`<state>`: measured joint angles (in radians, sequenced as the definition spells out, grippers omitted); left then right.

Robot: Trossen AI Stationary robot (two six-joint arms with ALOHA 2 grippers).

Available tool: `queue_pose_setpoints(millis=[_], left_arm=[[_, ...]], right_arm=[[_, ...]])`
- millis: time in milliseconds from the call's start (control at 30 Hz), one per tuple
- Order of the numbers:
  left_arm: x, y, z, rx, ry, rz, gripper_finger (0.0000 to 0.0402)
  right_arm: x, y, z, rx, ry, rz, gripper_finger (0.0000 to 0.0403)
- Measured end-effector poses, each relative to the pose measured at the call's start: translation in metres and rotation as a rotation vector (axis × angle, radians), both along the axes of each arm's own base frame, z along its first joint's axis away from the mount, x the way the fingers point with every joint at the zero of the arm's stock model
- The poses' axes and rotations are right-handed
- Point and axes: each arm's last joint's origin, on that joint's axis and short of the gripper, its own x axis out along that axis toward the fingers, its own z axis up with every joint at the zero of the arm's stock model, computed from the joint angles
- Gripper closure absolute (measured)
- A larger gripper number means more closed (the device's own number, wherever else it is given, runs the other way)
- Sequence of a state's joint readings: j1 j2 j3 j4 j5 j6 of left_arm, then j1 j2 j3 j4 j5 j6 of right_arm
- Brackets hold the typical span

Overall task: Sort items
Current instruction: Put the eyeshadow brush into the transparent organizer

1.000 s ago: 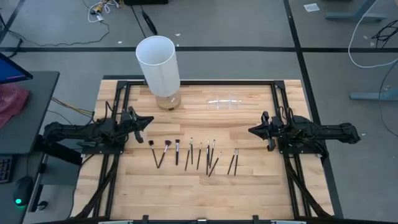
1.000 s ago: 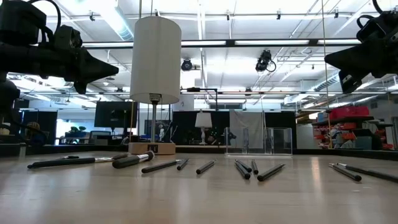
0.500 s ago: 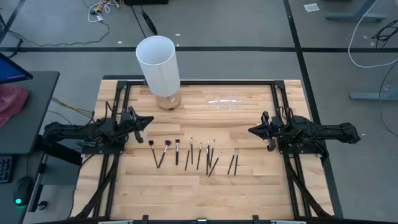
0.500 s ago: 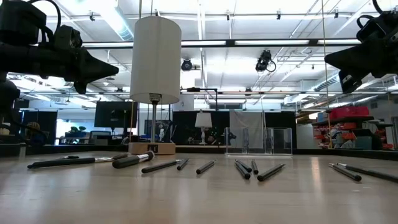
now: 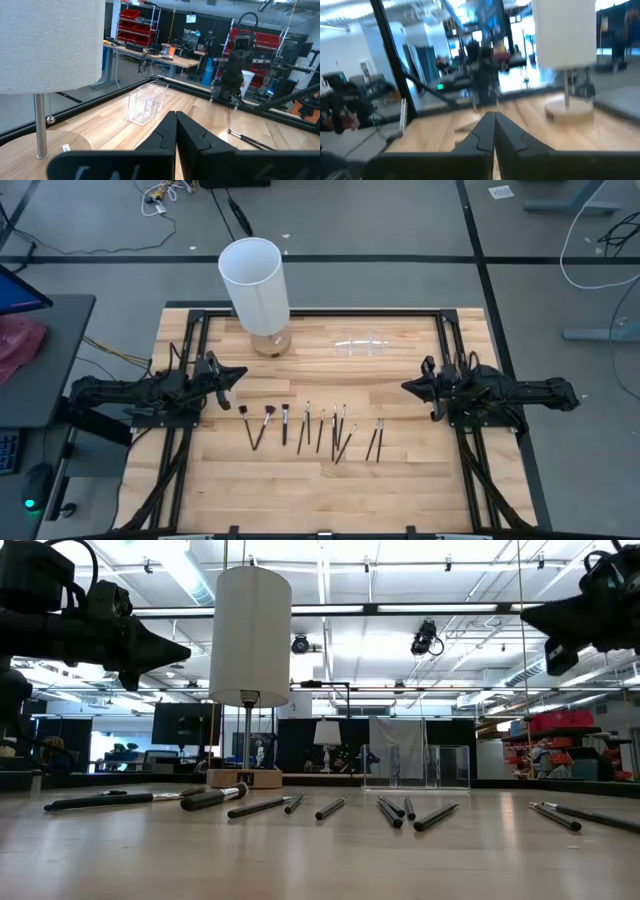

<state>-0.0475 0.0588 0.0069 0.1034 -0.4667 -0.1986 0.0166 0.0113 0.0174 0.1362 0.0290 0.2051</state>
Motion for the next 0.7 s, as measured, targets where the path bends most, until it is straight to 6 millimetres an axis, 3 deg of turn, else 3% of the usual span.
queue_pose_setpoints(millis=[333,567,700], left_arm=[[0.0,0.0,0.0,0.0,0.0,0.0,0.0397],[0.0,0.0,0.0,0.0,0.0,0.0,0.0397],[0.0,0.0,0.0,0.0,0.0,0.0,0.0397]], right_arm=[[0.01,-0.002,-0.002,0.246,0.028,-0.059,0.0398],[0.03,0.008,-0.008,0.258,0.149,-0.034,0.0401],[0.045,0.018,-0.002,0.244,0.282,-0.05,0.0401]])
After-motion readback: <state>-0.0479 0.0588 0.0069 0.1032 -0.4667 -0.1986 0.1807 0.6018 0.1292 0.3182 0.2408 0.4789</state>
